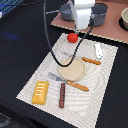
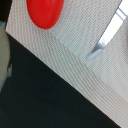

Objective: Interact with the objects in diverse but meaningful ways.

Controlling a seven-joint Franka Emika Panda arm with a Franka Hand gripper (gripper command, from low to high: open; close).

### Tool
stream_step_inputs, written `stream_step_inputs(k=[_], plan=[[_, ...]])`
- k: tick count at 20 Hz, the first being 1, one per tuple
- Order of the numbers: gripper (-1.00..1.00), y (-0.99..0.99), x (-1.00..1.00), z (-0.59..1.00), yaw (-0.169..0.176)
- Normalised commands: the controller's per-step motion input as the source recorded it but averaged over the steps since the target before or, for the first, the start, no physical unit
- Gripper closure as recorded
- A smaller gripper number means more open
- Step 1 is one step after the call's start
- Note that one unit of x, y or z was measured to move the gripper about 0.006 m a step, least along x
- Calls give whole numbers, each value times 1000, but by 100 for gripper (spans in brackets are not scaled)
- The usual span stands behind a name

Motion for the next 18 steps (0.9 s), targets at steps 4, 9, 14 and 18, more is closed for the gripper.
stream_step_inputs(k=[4, 9, 14, 18], plan=[[-100, 231, -236, -284, -141], [-100, 246, -404, -276, -61], [-100, 305, -355, -365, -1], [-100, 194, -154, -222, 0]])
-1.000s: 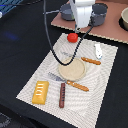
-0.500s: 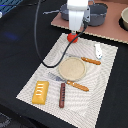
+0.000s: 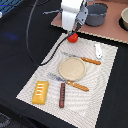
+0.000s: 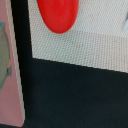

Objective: Interact with the objects in diverse but meaningful ways.

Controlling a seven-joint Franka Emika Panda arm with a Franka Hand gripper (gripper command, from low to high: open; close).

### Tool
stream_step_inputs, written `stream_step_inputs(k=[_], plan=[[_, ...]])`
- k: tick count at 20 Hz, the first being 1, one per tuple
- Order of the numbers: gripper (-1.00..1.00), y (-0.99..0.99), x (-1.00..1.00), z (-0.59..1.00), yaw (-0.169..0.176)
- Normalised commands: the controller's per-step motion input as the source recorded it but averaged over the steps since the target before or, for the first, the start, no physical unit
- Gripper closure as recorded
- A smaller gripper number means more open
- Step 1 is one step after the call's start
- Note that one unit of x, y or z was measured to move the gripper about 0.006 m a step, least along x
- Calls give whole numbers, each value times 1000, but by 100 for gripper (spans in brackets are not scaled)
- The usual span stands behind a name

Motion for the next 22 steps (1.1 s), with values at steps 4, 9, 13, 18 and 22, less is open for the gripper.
stream_step_inputs(k=[4, 9, 13, 18, 22], plan=[[-100, 58, 6, -196, 0], [-100, 6, 119, -225, -12], [-100, 14, 184, -224, -26], [-100, 83, 109, -342, -12], [-100, 284, 0, -317, -2]])
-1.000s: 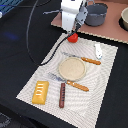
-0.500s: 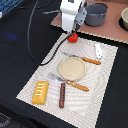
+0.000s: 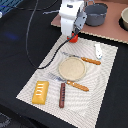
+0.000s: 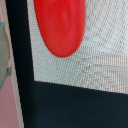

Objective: Interact with the objects in diverse but meaningful ways.

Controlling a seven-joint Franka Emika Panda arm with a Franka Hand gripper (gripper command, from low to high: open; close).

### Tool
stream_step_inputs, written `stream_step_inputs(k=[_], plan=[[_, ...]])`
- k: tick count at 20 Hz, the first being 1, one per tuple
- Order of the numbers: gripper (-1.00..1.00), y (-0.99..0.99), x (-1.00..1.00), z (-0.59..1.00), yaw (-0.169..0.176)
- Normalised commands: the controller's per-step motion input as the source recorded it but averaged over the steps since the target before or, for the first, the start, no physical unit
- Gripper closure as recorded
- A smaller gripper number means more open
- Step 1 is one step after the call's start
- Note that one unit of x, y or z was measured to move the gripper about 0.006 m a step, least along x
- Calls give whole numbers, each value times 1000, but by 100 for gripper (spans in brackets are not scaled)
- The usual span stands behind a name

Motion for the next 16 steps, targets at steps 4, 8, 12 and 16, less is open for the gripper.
stream_step_inputs(k=[4, 8, 12, 16], plan=[[-100, 418, 0, -211, 0], [-100, 397, 0, -176, 0], [-100, 361, 24, -179, 0], [-100, 270, 49, -194, 0]])
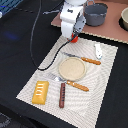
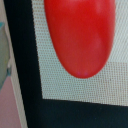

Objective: Interact with the objects in diverse but meaningful ways.

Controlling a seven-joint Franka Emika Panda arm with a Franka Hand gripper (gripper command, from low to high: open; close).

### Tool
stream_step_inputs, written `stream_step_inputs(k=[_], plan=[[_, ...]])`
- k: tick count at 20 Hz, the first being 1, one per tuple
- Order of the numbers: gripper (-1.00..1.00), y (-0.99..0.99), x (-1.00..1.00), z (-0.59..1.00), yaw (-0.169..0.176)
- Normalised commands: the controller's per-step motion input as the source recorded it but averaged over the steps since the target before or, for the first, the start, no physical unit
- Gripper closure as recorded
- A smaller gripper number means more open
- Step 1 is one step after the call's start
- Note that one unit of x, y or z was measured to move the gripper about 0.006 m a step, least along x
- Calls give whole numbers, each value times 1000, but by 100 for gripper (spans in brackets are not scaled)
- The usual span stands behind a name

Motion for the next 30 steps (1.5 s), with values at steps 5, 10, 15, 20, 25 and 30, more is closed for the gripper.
stream_step_inputs(k=[5, 10, 15, 20, 25, 30], plan=[[-100, 74, 100, -210, 0], [-100, 0, 195, -200, -10], [-100, 0, 269, -158, -29], [-100, 24, 220, -231, -18], [-100, 68, 151, -267, -11], [100, 66, 73, -295, -9]])
